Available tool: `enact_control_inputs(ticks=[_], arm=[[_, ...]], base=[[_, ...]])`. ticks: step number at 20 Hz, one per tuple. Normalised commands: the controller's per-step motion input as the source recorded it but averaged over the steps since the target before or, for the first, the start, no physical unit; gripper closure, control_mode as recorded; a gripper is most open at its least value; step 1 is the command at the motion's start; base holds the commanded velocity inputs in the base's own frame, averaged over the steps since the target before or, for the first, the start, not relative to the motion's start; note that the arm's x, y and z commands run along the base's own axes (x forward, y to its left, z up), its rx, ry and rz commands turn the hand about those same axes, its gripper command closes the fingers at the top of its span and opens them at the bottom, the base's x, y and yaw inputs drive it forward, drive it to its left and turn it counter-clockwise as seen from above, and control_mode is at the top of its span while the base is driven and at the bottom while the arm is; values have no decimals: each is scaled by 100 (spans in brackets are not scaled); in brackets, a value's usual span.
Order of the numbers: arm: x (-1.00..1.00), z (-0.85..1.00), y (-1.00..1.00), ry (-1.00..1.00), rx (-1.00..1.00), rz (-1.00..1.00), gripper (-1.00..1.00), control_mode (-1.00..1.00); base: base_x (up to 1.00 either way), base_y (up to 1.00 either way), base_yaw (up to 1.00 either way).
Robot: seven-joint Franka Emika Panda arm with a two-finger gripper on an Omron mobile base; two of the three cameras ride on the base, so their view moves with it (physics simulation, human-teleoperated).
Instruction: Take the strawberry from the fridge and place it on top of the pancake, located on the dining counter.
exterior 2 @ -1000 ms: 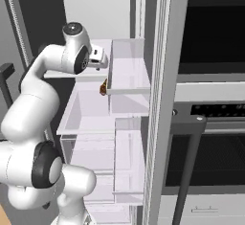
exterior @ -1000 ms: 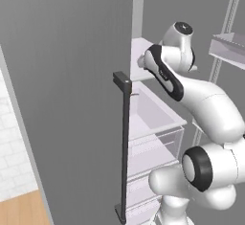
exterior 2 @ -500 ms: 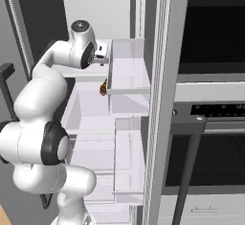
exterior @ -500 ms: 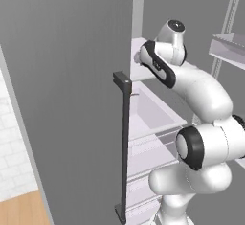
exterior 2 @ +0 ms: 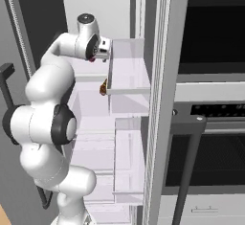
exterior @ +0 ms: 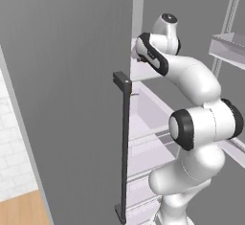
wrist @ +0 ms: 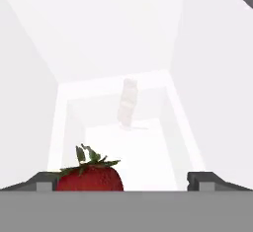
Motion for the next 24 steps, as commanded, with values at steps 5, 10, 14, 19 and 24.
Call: enact_control_inputs(ticks=[5,10,14,19,24], arm=[[6,-17,9,1,0,0,-100,-100],[0,-20,32,-4,-2,0,-100,-100],[0,-23,17,-4,-2,0,-100,-100],[0,-4,0,-3,0,0,-100,-100],[0,2,0,-1,0,0,-100,-100]], base=[[0,0,0],[0,0,0],[0,0,0],[0,0,0],[0,0,0]])
